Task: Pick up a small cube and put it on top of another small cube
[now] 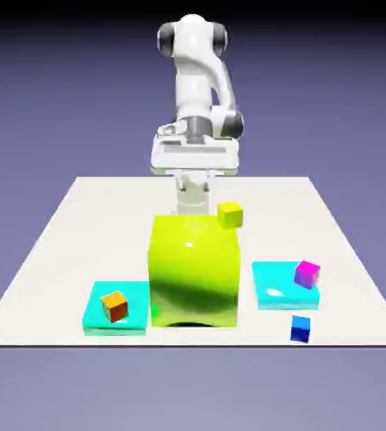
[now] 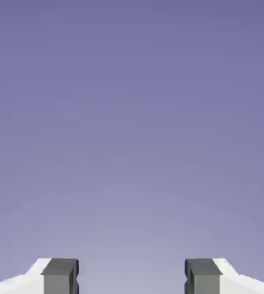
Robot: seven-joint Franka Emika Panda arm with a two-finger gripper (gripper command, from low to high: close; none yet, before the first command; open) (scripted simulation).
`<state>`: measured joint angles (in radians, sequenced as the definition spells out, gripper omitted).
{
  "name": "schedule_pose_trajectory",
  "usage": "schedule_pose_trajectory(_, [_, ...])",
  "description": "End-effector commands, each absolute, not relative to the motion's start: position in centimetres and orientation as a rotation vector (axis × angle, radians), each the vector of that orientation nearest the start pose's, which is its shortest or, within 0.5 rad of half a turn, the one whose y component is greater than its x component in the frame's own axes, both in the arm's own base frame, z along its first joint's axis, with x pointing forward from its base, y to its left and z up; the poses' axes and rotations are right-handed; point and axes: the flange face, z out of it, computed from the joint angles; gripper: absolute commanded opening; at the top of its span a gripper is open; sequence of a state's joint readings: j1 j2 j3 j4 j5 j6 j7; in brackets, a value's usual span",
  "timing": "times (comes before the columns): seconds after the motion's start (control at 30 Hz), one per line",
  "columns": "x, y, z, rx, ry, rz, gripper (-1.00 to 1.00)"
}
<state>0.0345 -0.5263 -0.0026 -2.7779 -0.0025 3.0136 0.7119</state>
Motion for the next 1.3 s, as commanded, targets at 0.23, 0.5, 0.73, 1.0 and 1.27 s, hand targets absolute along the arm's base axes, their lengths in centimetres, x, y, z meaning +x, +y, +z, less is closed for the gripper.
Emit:
schedule_pose_trajectory(0.23, [46.5,7.8,40.8,-2.836,0.486,-0.738,0.00])
schedule_pose_trajectory(0.5, [51.0,15.6,33.9,-3.039,0.001,-0.444,0.00])
schedule_pose_trajectory(0.73, [52.7,23.0,26.1,-3.119,-0.466,-0.164,0.00])
schedule_pose_trajectory(1.0, [52.3,28.7,17.3,-3.110,-0.858,0.078,0.00])
schedule_pose_trajectory(1.27, [52.3,28.6,15.4,-3.110,-0.858,0.078,-1.00])
